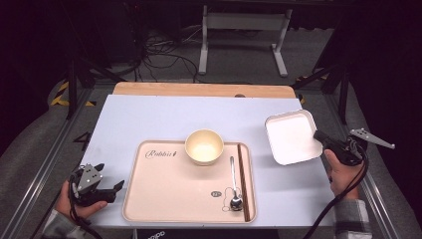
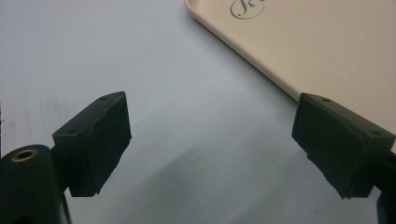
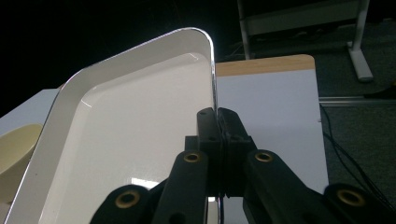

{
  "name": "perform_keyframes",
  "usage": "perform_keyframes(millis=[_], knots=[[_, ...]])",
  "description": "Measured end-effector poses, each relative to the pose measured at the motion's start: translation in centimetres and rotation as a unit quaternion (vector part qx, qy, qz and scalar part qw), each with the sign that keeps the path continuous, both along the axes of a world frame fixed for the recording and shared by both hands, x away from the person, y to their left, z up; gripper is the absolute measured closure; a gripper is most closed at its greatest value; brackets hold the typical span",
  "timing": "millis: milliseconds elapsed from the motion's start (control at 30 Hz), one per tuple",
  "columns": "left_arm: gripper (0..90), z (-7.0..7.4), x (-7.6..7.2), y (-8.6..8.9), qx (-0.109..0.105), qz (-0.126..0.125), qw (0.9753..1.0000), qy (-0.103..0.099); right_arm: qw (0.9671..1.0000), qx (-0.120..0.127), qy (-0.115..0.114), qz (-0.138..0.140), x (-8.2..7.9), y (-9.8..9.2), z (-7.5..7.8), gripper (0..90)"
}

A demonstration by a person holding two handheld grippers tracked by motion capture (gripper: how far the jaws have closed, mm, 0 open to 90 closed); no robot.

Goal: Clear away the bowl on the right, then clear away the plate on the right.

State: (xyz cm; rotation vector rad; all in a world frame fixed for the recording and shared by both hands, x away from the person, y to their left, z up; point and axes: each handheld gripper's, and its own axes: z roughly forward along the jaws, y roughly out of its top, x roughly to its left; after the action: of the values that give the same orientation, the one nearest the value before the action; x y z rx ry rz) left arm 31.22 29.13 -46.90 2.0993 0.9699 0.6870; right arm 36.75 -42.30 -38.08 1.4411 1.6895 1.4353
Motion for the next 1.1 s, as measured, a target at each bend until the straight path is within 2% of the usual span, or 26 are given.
perform_keyframes(millis=[100, 633, 833, 1100], knots=[[12.5, 0.0, 0.2, 0.0, 0.0, 0.0, 1.0, 0.0, 0.9999, 0.005, -0.007, 0.009, -0.1, 0.4, 0.3, 89.2], [12.4, 0.1, 0.2, -0.4, 0.007, -0.004, 1.0, -0.002, 0.9987, -0.001, -0.021, 0.047, -0.8, 2.7, 1.2, 89.3], [12.3, 0.2, 0.1, -0.4, 0.007, -0.003, 1.0, -0.002, 0.9972, 0.002, -0.021, 0.072, -0.9, 4.3, 1.5, 89.3], [12.3, 0.2, 0.1, -0.4, 0.005, -0.003, 1.0, -0.004, 0.9941, -0.007, -0.025, 0.105, -0.9, 6.6, 1.8, 89.2]])
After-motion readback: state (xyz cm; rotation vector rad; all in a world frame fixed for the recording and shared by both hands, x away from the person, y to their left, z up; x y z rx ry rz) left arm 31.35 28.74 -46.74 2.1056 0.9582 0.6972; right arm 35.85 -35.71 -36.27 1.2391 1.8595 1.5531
